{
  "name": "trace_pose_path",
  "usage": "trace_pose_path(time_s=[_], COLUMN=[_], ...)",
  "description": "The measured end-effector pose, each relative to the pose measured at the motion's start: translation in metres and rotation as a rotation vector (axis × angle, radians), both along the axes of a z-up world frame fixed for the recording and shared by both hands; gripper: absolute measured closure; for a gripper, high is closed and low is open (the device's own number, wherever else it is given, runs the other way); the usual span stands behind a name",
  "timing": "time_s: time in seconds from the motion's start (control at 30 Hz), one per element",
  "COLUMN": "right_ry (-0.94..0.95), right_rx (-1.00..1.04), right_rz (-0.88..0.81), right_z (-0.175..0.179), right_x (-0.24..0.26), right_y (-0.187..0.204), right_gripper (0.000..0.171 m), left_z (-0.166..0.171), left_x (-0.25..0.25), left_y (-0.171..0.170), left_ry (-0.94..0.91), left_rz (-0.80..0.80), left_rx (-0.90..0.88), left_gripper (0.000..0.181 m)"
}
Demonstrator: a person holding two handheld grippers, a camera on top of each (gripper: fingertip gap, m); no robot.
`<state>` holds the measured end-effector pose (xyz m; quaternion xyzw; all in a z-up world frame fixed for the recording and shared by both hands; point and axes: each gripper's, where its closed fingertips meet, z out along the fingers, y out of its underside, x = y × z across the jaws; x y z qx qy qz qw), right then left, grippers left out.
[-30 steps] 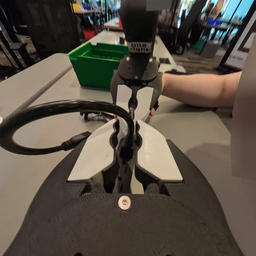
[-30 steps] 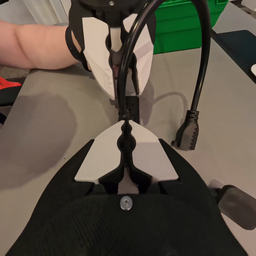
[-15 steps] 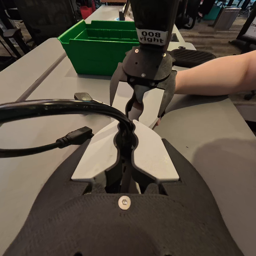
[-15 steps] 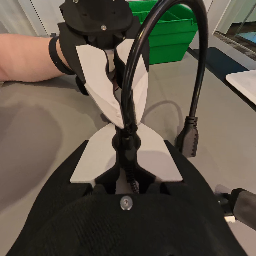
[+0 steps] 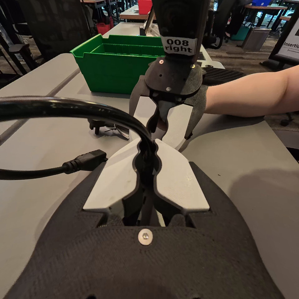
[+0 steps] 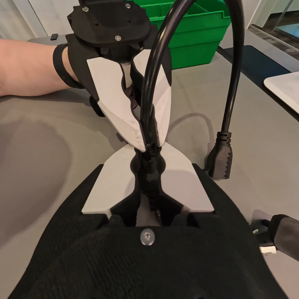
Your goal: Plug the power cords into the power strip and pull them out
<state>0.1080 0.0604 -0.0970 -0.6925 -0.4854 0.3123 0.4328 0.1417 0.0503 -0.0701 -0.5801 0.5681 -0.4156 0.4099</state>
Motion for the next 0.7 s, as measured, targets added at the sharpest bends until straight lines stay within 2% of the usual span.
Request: trace_pose_path(time_s=[0.23, 0.33, 0.47, 0.6, 0.7], right_ry=[0.081, 0.108, 0.108, 0.107, 0.091], right_rx=[0.005, 0.021, 0.037, 0.018, 0.010], right_rz=[0.028, 0.044, 0.050, 0.053, 0.054], right_z=[0.001, 0.001, 0.001, 0.001, 0.000], right_x=[-0.002, -0.002, -0.002, -0.003, -0.003], right_y=[0.000, -0.001, -0.001, -0.001, -0.002], right_gripper=[0.151, 0.151, 0.151, 0.151, 0.149], left_z=[0.004, 0.027, 0.015, 0.014, 0.013], left_x=[-0.005, -0.009, -0.009, -0.008, -0.008], left_y=[0.000, 0.003, 0.001, 0.001, 0.000], left_ry=[-0.026, -0.126, -0.020, -0.017, -0.010], left_rz=[-0.012, 0.011, 0.010, -0.003, -0.001], left_rx=[-0.080, -0.097, -0.011, -0.089, -0.048], left_gripper=[0.173, 0.172, 0.172, 0.174, 0.173])
